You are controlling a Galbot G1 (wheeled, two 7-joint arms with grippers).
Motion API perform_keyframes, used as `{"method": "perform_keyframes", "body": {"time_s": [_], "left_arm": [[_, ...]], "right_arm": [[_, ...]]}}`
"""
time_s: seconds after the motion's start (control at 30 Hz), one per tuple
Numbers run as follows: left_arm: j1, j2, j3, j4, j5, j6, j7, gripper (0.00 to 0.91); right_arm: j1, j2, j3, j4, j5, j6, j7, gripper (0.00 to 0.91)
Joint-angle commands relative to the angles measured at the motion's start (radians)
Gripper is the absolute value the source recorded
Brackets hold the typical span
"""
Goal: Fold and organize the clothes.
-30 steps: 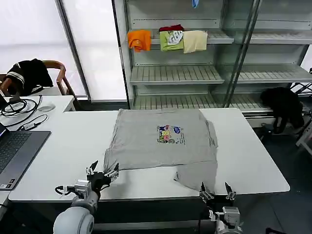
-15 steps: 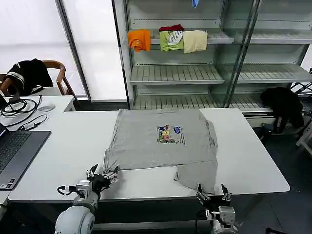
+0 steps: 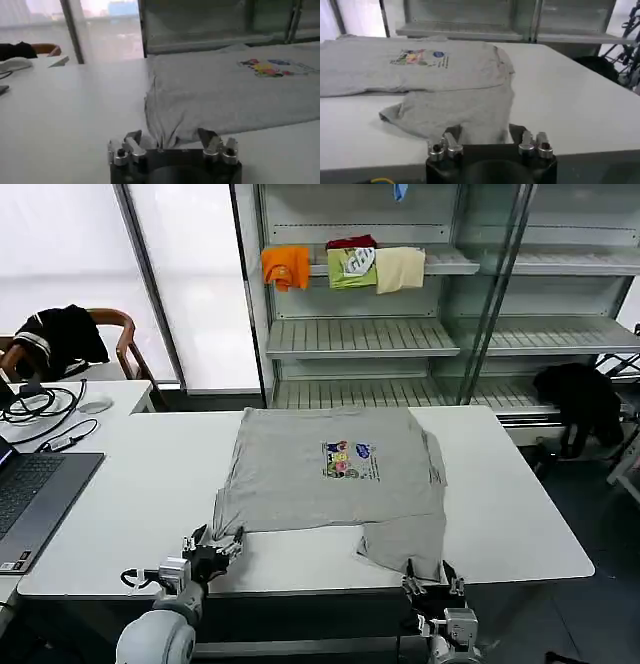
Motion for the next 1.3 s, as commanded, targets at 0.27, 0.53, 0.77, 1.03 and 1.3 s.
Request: {"method": "perform_keyframes", "body": {"time_s": [0.27, 0.53, 0.77, 1.03, 1.3], "left_arm": [[0.005, -0.006, 0.003, 0.013, -0.001, 0.002, 0.006, 0.02], [-0.001, -0.007, -0.001, 0.031, -0.007, -0.014, 0.006, 0.02], [0.014, -0.014, -0.009, -0.014, -0.016, -0.046, 0.003, 0.02], [0.026, -0.022, -0.003, -0.142, -0.039, -0.101, -0.004, 0.01], [-0.07, -0.02, -0.014, -0.114, -0.118, -0.097, -0.027, 0.01]], "right_arm": [[0.0, -0.001, 0.001, -0.029, 0.016, 0.055, -0.002, 0.0], [-0.007, -0.013, 0.005, -0.004, 0.005, 0.096, -0.025, 0.0], [0.012, -0.019, 0.044, 0.091, 0.005, 0.134, -0.058, 0.0], [0.132, 0.001, 0.072, 0.079, -0.001, 0.19, -0.138, 0.0], [0.299, 0.023, 0.077, -0.046, -0.01, 0.18, -0.166, 0.0]]}}
